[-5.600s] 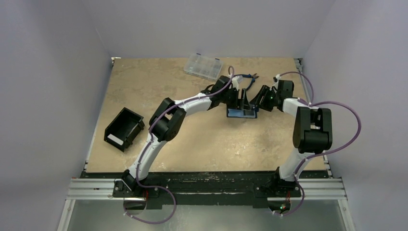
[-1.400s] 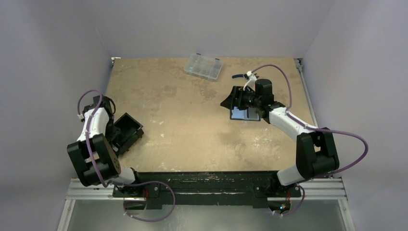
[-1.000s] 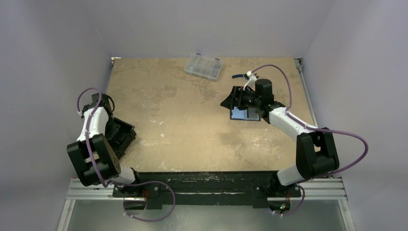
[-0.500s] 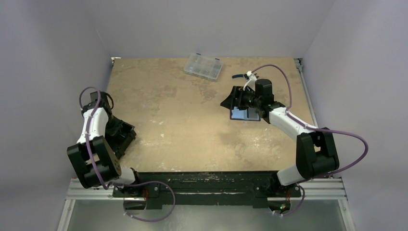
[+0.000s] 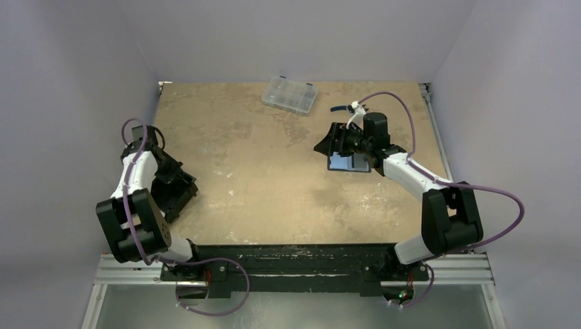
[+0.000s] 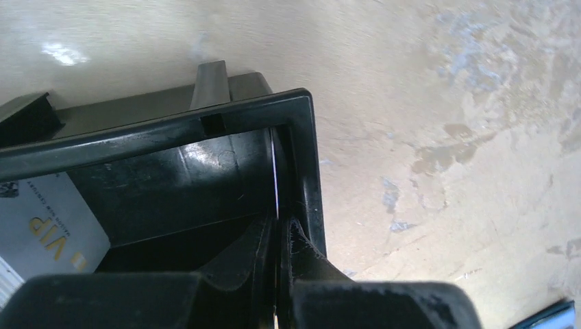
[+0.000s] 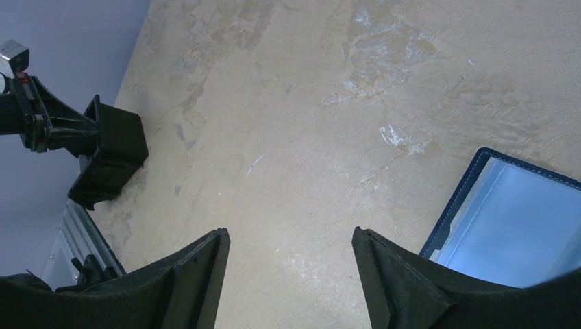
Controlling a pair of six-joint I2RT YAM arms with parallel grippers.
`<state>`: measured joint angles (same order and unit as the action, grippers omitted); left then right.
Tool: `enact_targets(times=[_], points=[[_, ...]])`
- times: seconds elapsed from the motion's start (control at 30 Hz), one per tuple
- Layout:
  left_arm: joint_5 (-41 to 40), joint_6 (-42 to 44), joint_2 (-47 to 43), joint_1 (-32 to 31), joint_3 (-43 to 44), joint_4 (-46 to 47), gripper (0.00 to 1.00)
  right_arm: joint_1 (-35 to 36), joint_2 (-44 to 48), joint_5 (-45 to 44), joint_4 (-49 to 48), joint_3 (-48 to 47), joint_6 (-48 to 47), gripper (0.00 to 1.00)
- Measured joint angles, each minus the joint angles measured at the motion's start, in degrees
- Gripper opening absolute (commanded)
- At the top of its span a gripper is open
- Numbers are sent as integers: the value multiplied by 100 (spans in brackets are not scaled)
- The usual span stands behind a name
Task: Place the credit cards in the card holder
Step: Move the storage box to the center of the board.
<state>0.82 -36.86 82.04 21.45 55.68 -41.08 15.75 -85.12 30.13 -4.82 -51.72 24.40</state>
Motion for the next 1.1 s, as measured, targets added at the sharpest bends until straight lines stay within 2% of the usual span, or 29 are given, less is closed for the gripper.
enact_targets(times=[0.3,0.63,0.9,1.1], points=[[240,-175,673,-894,260,485,0,0,0,-17,2,0,0,76],[256,-439,1635,-1646,1215,785,0,0,0,-59,4,0,-11,77],[-308,11,1392,-1672,1569,184,0,0,0,-173,50,0,-70,77],[-595,621,203,-1672,1615,-369,0,0,0,-308,136,-2,-151,78]])
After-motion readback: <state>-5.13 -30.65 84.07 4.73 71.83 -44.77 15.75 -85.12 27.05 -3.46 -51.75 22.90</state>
